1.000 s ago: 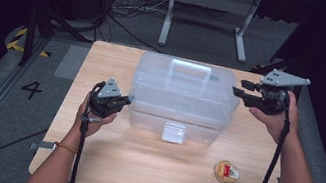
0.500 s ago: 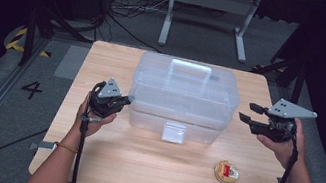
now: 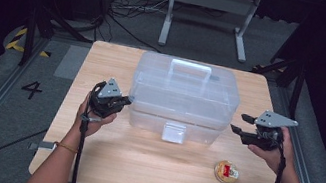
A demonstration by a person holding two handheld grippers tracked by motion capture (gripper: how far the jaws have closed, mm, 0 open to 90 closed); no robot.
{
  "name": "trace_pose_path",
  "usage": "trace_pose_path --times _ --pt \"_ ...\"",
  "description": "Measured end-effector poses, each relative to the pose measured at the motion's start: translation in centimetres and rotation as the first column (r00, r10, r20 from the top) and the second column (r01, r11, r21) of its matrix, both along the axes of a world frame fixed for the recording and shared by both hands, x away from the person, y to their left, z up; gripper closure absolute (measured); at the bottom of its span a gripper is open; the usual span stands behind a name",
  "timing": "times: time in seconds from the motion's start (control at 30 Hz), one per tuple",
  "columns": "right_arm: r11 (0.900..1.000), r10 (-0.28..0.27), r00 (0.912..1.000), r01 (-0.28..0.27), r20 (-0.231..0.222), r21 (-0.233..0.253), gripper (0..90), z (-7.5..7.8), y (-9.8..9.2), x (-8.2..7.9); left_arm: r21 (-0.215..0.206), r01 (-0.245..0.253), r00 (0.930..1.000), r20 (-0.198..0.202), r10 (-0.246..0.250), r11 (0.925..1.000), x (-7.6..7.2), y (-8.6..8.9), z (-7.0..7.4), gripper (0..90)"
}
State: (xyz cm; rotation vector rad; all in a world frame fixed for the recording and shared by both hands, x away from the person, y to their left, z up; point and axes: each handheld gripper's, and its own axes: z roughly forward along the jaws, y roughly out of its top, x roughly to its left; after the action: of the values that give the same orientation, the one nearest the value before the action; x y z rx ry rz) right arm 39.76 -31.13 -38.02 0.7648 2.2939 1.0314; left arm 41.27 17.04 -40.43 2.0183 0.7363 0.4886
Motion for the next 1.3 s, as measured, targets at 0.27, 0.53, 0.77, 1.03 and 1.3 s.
trace_pose_path --times 0.27,0.53,0.77,1.03,1.3 --pt "0.999 -0.035 0.9988 0.034 0.034 0.039 41.3 -1.1 0.3 0.8 -0.002 0.003 1.0 -0.001 -0.003 1.0 0.0 0.0 0.0 90.0" --pt "0.995 -0.062 0.9959 0.056 0.065 0.088 41.3 -1.5 0.3 1.2 0.004 0.011 0.9999 0.005 -0.011 0.9999 0.0 0.0 0.1 90.0" --pt "0.993 -0.069 0.9916 0.058 0.109 0.098 42.4 -1.6 0.4 1.2 0.017 0.006 0.9998 0.017 -0.007 0.9998 0.0 -0.2 0.1 90.0" --pt "0.99 -0.085 0.9805 0.063 0.177 0.127 46.1 -1.2 0.5 1.1 0.031 0.006 0.9998 0.019 -0.006 0.9995 -0.1 -0.1 -0.1 89.6" --pt "0.989 -0.088 0.9541 0.05 0.286 0.138 51.8 0.3 1.1 0.9 0.05 0.029 0.9994 0.019 -0.03 0.9983 -0.7 0.0 0.1 84.8"
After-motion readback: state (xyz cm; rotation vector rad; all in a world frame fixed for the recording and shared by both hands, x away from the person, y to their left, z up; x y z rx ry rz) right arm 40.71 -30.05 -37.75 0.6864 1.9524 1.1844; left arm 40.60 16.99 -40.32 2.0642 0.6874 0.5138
